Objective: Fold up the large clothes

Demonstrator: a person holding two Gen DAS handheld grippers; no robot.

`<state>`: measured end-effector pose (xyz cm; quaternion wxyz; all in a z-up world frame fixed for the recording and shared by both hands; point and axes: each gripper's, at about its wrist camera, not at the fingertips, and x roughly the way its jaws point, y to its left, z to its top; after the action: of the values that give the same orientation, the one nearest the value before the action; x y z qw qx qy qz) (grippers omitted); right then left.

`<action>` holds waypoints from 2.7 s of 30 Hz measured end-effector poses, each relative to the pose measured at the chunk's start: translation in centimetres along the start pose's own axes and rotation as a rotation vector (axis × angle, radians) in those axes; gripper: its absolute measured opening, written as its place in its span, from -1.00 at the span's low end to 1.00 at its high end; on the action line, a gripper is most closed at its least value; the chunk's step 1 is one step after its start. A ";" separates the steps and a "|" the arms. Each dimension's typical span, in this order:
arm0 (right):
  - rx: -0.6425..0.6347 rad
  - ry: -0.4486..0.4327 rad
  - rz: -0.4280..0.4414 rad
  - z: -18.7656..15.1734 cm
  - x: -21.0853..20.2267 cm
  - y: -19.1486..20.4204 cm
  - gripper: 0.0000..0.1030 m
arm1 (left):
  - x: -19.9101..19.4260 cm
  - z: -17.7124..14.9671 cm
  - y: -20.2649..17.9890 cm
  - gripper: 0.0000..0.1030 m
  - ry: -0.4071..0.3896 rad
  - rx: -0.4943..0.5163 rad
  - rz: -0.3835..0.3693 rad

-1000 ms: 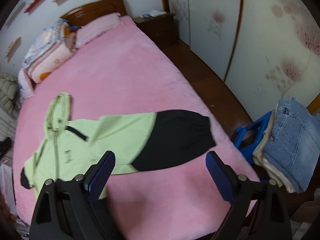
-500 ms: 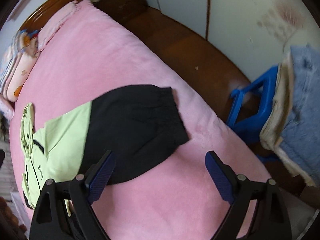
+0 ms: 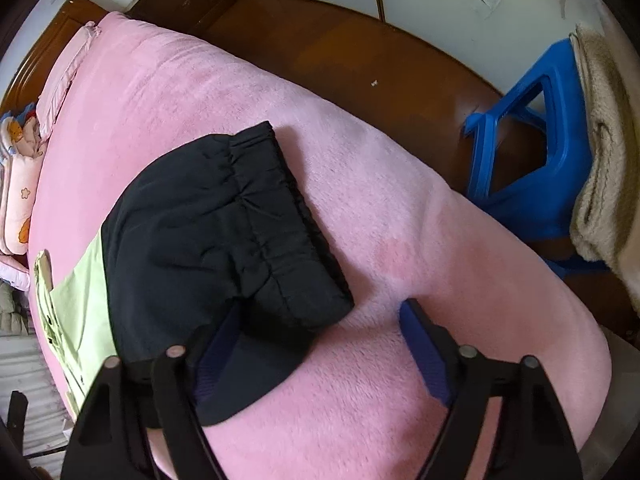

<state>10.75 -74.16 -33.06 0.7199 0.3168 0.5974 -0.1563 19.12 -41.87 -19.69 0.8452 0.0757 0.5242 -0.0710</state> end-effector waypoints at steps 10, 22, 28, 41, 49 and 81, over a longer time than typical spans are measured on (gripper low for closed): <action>-0.253 -0.199 0.091 -2.8 -9.0 8.1 -0.81 | -2.9 -0.2 4.9 0.99 -0.021 -0.062 -0.012; -0.802 -0.321 0.261 -17.8 -14.7 30.9 -0.83 | -7.7 -2.6 21.7 0.99 -0.068 -0.227 -0.039; -0.914 -0.240 0.215 -25.2 -5.7 39.5 -0.83 | -5.4 -5.2 29.4 0.99 -0.023 -0.232 -0.053; -0.851 -0.061 0.113 -29.5 2.8 37.1 -0.13 | 4.8 -8.7 31.3 0.99 0.170 -0.211 -0.307; -0.776 -0.102 0.124 -29.2 -0.7 34.0 -0.13 | 9.5 -8.5 28.8 0.46 0.228 -0.246 -0.494; -0.424 -0.087 0.056 -22.3 0.7 23.6 -0.06 | 1.4 0.3 23.1 -0.90 -0.027 -0.304 -0.457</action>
<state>8.16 -42.01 -29.28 0.7995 0.1676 0.5765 -0.0204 24.59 -19.35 -19.63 0.8159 -0.1733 0.5210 -0.1812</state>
